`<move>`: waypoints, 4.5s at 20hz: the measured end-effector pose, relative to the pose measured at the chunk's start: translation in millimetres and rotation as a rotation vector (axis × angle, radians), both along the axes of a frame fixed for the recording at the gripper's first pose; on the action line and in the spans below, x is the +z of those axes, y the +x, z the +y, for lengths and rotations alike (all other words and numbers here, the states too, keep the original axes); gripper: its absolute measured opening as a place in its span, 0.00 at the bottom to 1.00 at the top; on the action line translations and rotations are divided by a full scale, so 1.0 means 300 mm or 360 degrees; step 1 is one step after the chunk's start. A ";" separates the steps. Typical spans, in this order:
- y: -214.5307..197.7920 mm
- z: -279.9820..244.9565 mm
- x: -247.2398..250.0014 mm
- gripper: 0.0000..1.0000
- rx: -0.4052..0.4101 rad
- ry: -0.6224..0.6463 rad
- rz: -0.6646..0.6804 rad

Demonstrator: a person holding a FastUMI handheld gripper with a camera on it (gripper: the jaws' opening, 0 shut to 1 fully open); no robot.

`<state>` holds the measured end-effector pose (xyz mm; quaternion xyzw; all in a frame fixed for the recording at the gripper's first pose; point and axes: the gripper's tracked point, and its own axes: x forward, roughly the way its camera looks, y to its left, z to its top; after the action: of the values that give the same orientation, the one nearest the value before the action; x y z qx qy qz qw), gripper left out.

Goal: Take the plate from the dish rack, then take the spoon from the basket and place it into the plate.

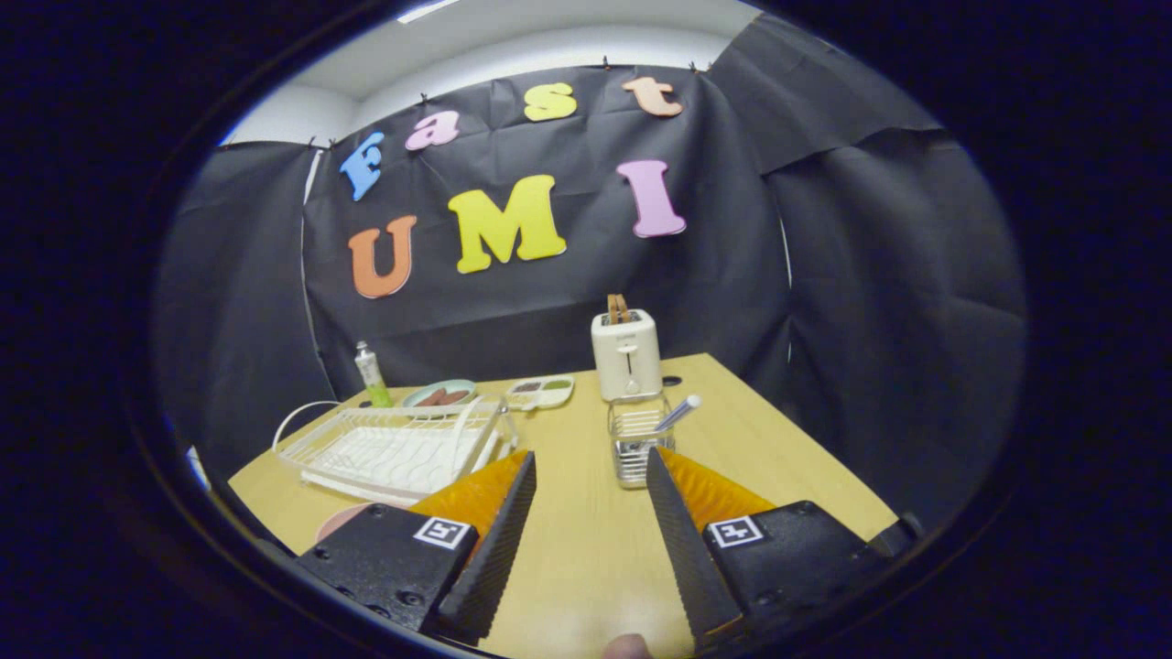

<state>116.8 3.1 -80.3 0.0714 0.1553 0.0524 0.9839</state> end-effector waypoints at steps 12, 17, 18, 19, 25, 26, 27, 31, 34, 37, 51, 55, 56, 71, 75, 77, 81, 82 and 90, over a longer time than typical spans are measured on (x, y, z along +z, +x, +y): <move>0.355 -0.149 -0.149 0.78 0.0035 -0.0027 -0.0008; 0.441 -0.137 -0.176 0.68 0.0083 -0.0008 0.0016; 0.448 -0.133 -0.180 0.63 0.0092 -0.0005 0.0028; 0.454 -0.130 -0.175 0.58 0.0100 0.0002 0.0031; 0.466 -0.115 -0.156 0.22 0.0137 0.0045 0.0093; 0.474 -0.110 -0.157 0.17 0.0142 0.0047 0.0108; 0.476 -0.105 -0.153 0.16 0.0149 0.0046 0.0126; 0.460 -0.098 -0.105 0.10 0.0158 0.0033 0.0156; 0.431 -0.123 -0.038 0.09 0.0132 -0.0012 0.0113; 0.394 -0.153 0.045 0.09 0.0087 -0.0058 0.0059; -0.101 0.325 0.372 0.09 0.0592 -0.0190 -0.0057; -0.199 0.519 0.301 0.09 0.0814 -0.0252 0.0044; -0.217 0.567 0.272 0.09 0.0868 -0.0255 0.0086; -0.268 0.815 -0.072 0.09 0.1141 -0.0352 0.0548; -0.266 0.843 -0.092 0.09 0.1207 -0.0287 0.0619; -0.254 0.841 -0.093 0.10 0.1214 -0.0296 0.0623; -0.224 0.829 -0.103 0.18 0.1188 -0.0272 0.0641; -0.213 0.819 -0.106 0.19 0.1174 -0.0271 0.0648; -0.130 0.759 -0.078 0.56 0.1044 -0.0216 0.0611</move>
<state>77.7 230.8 -103.7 -0.0388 0.3545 0.3397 0.8703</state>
